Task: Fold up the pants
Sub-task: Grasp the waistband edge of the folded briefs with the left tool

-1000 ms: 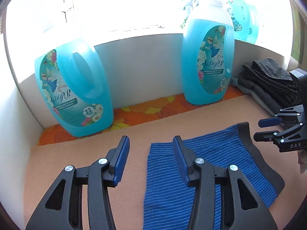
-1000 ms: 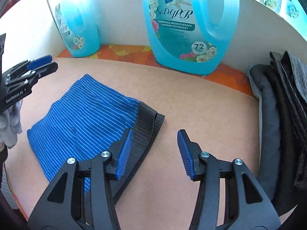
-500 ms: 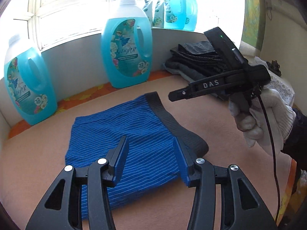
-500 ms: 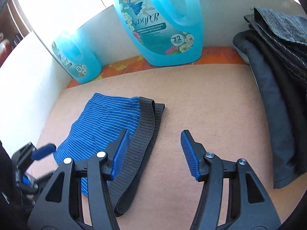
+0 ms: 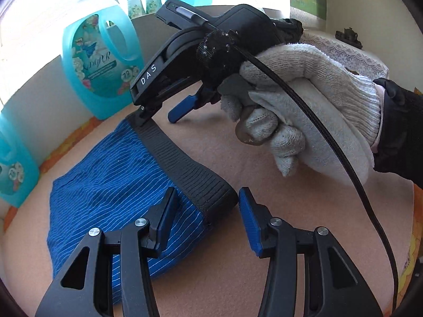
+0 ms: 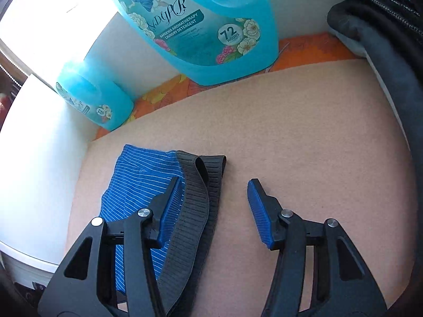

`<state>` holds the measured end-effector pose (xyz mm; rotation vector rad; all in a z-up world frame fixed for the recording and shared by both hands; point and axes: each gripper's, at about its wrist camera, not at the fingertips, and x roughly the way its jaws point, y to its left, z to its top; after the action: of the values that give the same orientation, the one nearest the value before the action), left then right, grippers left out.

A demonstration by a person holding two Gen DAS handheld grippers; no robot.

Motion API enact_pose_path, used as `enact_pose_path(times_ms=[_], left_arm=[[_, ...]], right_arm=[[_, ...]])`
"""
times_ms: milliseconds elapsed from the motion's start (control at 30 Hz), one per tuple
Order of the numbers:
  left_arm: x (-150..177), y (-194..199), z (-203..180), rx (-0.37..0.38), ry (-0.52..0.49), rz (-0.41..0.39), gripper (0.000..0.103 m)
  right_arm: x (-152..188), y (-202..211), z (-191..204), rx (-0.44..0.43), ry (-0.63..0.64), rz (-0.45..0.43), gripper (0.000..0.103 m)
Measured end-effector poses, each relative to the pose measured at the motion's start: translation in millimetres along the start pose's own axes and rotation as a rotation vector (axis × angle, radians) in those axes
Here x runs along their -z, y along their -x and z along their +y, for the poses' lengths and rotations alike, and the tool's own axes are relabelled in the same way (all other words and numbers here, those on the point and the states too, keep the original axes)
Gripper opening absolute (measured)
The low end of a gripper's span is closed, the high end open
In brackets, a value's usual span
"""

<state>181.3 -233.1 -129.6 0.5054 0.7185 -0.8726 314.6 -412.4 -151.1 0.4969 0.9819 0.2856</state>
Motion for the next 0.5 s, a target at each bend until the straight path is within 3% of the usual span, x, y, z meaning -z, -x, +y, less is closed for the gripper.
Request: enact_pose_path(times_ms=[133, 267, 333, 467, 500], left_arm=[[3.7, -6.0, -7.5, -0.013, -0.043, 0.017, 0.046], [3.8, -10.0, -10.6, -0.007, -0.055, 0.028, 0.046], [3.4, -10.3, -8.5, 0.004, -0.041, 0.031, 0.042], [1.2, -7.0, -1.7, 0.010, -0.004, 0.011, 0.017], [0.1, -6.0, 3.1, 0.021, 0.024, 0.005, 0.015]], right_arm=[[-2.8, -5.0, 5.6, 0.000, 0.016, -0.006, 0.048], [-1.9, -10.3, 8.4, -0.011, 0.022, -0.012, 0.035], [-2.2, -11.0, 10.0, -0.006, 0.025, -0.019, 0.033], [-3.9, -13.3, 9.4, 0.003, 0.003, -0.020, 0.021], [-4.0, -13.7, 9.5, 0.005, -0.004, -0.020, 0.020]])
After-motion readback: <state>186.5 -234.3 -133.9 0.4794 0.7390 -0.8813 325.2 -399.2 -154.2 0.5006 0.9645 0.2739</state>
